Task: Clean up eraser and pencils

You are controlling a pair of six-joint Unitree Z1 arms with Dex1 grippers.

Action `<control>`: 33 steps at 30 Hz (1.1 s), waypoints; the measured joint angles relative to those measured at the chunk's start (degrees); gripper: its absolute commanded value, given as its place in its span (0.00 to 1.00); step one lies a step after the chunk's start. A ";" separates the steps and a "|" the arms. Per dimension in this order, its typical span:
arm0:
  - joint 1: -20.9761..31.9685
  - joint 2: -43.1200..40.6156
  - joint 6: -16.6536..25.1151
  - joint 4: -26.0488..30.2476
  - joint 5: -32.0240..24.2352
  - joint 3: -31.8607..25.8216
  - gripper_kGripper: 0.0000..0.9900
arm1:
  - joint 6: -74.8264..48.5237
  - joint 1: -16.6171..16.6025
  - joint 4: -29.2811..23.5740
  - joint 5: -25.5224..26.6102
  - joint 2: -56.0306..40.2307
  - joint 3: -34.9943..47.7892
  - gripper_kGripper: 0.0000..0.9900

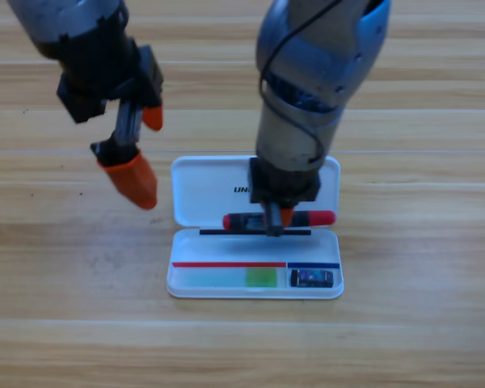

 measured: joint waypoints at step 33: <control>0.61 0.20 0.00 0.00 0.00 2.63 1.00 | 4.49 0.77 1.17 0.01 5.93 -5.25 0.99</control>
